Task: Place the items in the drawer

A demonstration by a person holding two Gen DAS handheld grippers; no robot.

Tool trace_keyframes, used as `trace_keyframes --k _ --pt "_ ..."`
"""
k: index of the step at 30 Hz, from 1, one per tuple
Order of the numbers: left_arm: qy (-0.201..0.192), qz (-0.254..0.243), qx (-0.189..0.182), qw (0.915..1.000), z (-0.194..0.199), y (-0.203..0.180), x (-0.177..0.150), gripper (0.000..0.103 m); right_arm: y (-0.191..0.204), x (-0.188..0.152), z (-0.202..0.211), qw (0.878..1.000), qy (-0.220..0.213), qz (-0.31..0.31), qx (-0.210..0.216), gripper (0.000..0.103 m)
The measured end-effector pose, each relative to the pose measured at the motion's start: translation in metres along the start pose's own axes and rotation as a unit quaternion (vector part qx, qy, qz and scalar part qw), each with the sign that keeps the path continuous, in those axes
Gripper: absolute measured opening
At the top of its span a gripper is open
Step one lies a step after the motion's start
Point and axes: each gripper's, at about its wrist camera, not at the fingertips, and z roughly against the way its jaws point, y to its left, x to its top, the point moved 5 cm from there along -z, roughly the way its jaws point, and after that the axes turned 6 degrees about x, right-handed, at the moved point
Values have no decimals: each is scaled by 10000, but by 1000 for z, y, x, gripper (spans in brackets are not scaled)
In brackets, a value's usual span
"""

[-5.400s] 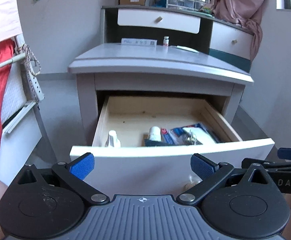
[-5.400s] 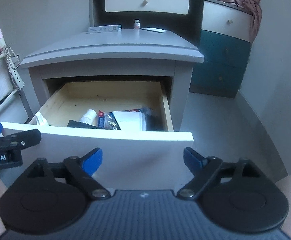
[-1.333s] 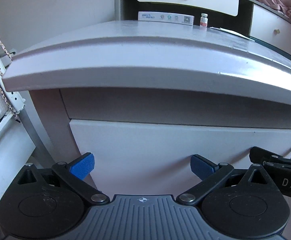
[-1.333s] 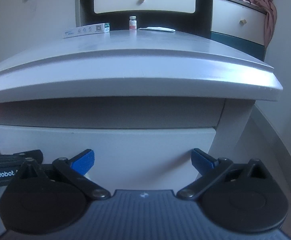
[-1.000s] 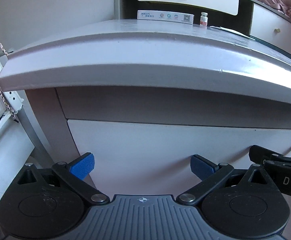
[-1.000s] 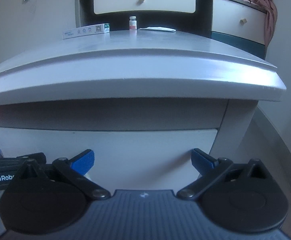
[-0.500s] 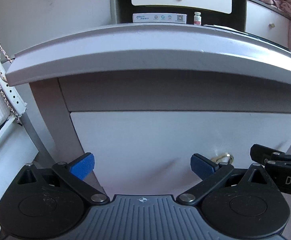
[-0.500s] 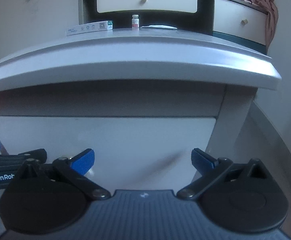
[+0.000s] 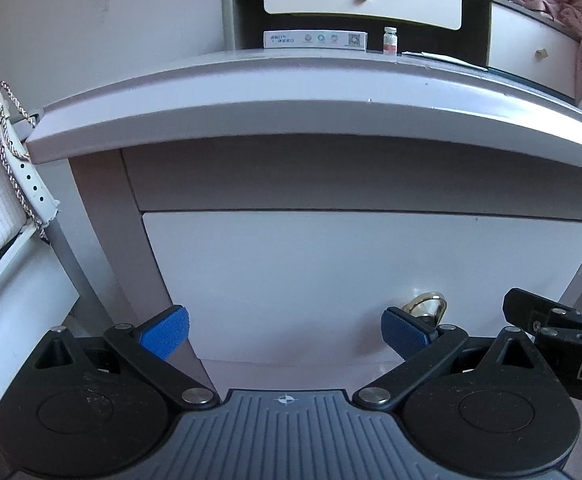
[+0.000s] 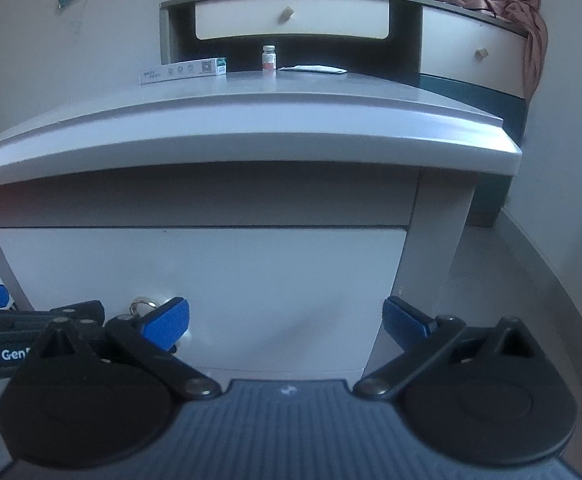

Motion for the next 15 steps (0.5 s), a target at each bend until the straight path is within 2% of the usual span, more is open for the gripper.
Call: trace_keyframes --k 15 --pt "91 -6 51 9999 0 -2 -13 103 1 -14 -3 10000 -36 -15 -52 103"
